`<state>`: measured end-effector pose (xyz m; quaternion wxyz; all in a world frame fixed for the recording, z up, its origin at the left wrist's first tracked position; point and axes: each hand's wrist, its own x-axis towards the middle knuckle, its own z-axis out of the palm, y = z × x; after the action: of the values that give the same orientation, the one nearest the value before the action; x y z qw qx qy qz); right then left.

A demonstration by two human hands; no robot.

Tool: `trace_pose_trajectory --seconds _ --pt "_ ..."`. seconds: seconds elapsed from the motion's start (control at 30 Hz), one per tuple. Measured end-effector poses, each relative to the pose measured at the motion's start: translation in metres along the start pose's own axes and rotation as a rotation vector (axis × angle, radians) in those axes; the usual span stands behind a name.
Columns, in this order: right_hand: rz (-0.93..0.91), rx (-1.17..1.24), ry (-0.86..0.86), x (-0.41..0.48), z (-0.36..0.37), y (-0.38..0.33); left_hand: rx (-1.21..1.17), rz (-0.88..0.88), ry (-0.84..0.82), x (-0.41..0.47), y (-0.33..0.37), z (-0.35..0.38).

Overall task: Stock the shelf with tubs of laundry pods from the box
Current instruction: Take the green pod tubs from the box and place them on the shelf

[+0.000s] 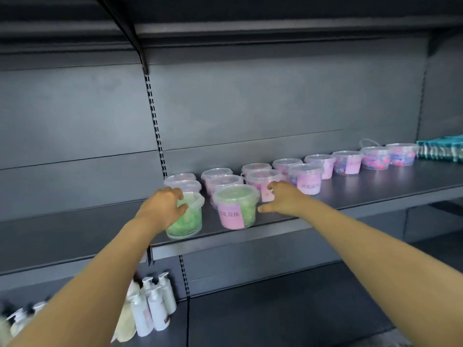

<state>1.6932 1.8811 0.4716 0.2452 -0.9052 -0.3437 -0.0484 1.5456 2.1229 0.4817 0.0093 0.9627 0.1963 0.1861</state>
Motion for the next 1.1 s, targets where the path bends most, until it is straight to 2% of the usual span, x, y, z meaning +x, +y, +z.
trace_pose_trajectory --seconds 0.2,0.33,0.47,0.6,0.77,0.97,1.1 --pt "-0.112 -0.384 -0.050 -0.028 -0.051 0.024 -0.055 0.024 0.087 -0.032 0.047 -0.025" --pt "-0.150 -0.427 -0.025 -0.070 -0.069 0.055 -0.111 0.061 0.169 -0.076 0.100 -0.035" --pt "-0.171 -0.388 -0.090 -0.127 -0.068 0.101 -0.132 0.015 0.189 -0.132 0.149 -0.018" --pt "-0.145 -0.297 -0.201 -0.194 -0.052 0.159 -0.162 -0.081 0.063 -0.194 0.190 0.021" --pt "-0.075 -0.257 -0.349 -0.265 -0.007 0.233 -0.206 -0.121 -0.084 -0.264 0.244 0.082" --pt "-0.005 -0.312 -0.501 -0.316 0.064 0.306 -0.233 -0.150 -0.299 -0.320 0.290 0.176" --pt "0.015 -0.368 -0.626 -0.332 0.116 0.351 -0.282 -0.213 -0.471 -0.343 0.297 0.244"
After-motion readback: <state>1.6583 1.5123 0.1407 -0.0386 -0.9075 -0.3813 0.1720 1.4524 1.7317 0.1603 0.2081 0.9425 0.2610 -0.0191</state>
